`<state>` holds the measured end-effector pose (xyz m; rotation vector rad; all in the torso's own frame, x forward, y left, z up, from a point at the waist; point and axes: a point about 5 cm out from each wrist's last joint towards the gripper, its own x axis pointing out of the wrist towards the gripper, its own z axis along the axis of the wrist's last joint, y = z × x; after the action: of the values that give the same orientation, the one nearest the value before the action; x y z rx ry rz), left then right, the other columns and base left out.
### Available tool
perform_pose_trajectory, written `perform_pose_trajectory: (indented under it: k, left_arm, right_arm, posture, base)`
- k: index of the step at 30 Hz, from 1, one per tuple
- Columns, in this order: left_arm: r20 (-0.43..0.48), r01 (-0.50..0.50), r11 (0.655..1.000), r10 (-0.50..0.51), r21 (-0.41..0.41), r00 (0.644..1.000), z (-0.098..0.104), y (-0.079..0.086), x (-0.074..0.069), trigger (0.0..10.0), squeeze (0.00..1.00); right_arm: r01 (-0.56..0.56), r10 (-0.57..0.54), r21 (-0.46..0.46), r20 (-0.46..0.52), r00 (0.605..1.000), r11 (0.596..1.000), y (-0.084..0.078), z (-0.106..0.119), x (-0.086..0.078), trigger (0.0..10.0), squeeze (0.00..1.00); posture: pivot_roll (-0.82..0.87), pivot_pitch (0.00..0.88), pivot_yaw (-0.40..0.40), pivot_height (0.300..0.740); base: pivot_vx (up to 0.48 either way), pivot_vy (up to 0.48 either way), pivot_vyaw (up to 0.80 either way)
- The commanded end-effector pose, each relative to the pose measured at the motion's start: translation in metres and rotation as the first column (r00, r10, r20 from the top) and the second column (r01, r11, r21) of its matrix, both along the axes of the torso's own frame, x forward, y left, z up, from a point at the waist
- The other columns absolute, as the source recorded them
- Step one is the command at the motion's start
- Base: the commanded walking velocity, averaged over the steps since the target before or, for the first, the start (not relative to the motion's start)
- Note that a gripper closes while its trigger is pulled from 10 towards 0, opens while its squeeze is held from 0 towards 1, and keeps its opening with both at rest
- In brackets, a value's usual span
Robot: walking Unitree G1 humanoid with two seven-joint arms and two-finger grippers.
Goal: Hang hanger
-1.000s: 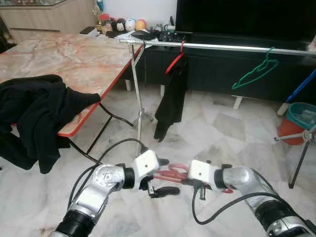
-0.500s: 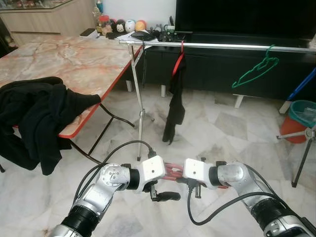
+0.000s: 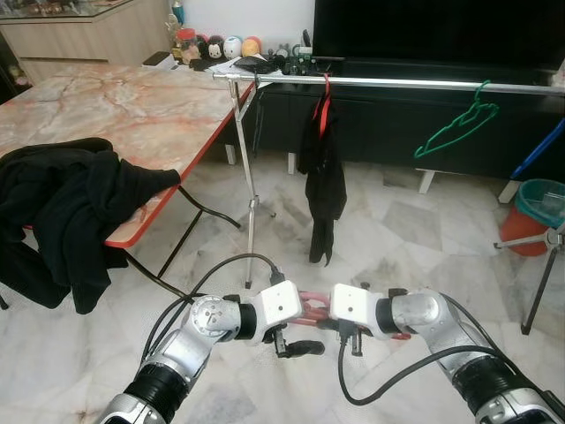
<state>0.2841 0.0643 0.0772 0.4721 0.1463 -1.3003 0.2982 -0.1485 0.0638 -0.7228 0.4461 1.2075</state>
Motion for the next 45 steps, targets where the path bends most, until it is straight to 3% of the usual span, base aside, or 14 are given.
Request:
perform_pose_trajectory:
  k: [1,17,20,42,43,44,45]
  left_arm:
    - [-0.002,0.001,1.0,-0.001,0.029,1.0,-0.003,0.002,0.001,0.0,0.0]
    - [-0.014,0.049,0.997,-0.048,0.068,0.999,-0.009,0.004,-0.001,0.0,0.0]
    - [-0.018,0.067,0.992,-0.065,0.108,0.998,-0.013,0.009,-0.002,0.0,0.0]
    - [-0.023,0.073,0.992,-0.071,0.107,0.997,-0.011,0.012,-0.002,0.0,0.0]
    - [-0.023,0.072,0.992,-0.07,0.107,0.997,-0.01,0.013,-0.002,0.0,0.0]
    - [-0.023,0.07,0.992,-0.068,0.108,0.997,-0.01,0.013,-0.001,0.0,0.0]
    - [-0.022,0.069,0.992,-0.067,0.108,0.997,-0.01,0.013,-0.001,0.0,0.0]
  right_arm:
    - [-0.042,0.041,0.033,0.038,0.998,0.999,0.01,0.01,0.001,10.0,0.0]
    - [-0.042,0.041,0.039,0.038,0.998,0.998,0.01,0.012,0.001,10.0,0.0]
    - [-0.047,0.045,0.034,0.037,0.998,0.998,0.01,0.012,0.0,10.0,0.0]
    - [-0.049,0.047,0.032,0.04,0.998,0.998,0.013,0.01,0.0,10.0,0.0]
    - [-0.05,0.049,0.038,0.038,0.998,0.998,0.014,0.011,0.0,10.0,0.06]
    - [-0.058,0.057,0.043,0.034,0.998,0.997,0.015,0.011,-0.001,10.0,0.84]
    - [-0.064,0.063,0.046,0.031,0.998,0.997,0.016,0.011,-0.001,10.0,0.84]
  posture:
    - [0.05,0.0,0.053,0.74]
    - [0.06,0.0,0.052,0.74]
    - [0.06,0.0,0.053,0.74]
    - [0.06,0.0,0.056,0.74]
    - [0.06,0.0,0.056,0.74]
    - [0.06,0.0,0.057,0.74]
    - [0.06,0.0,0.057,0.74]
  base:
    - [0.0,0.0,0.0]
    - [0.0,0.0,0.0]
    - [0.0,0.0,0.0]
    - [0.0,0.0,0.0]
    - [0.0,0.0,0.0]
    - [0.0,0.0,0.0]
    - [0.0,0.0,0.0]
